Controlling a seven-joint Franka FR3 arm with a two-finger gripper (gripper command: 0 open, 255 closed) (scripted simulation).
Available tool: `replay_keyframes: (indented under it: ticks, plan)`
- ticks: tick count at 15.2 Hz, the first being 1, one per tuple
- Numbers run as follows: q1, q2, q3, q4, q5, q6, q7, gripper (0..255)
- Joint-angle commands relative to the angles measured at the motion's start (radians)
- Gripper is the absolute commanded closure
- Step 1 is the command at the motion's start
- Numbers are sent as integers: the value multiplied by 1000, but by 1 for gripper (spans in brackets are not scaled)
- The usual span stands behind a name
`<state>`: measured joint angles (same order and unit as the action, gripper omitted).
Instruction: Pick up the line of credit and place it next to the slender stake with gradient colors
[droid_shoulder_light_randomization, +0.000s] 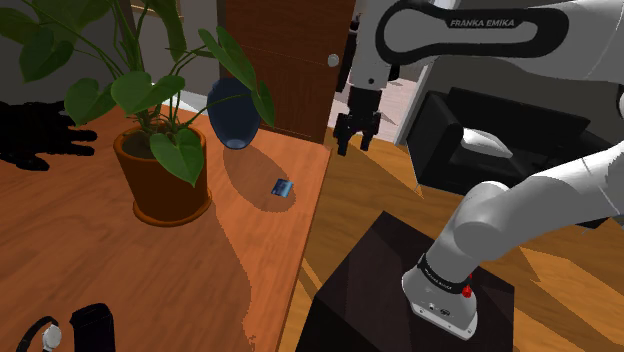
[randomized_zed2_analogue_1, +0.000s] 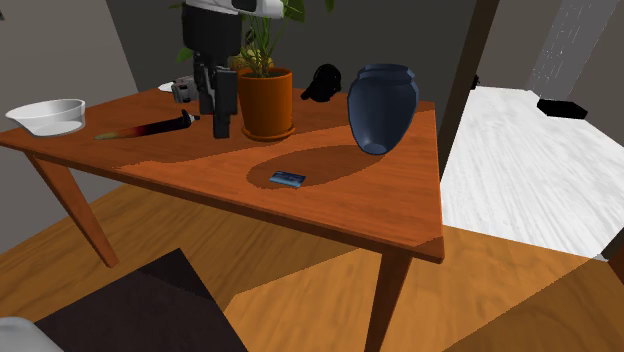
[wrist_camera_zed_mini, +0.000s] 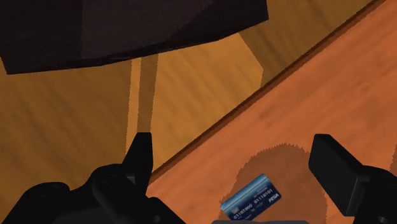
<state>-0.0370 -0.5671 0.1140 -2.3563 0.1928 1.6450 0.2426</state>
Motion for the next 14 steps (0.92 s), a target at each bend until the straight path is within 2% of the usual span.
replay_keyframes:
  ticks: [1, 7, 14]
  plan:
    - [-14, 95, 19, 33, 40, 33, 88, 0]
    - [-44, 352, 44, 138, 143, 119, 314, 0]
    - [-65, 635, 35, 268, 264, 215, 532, 0]
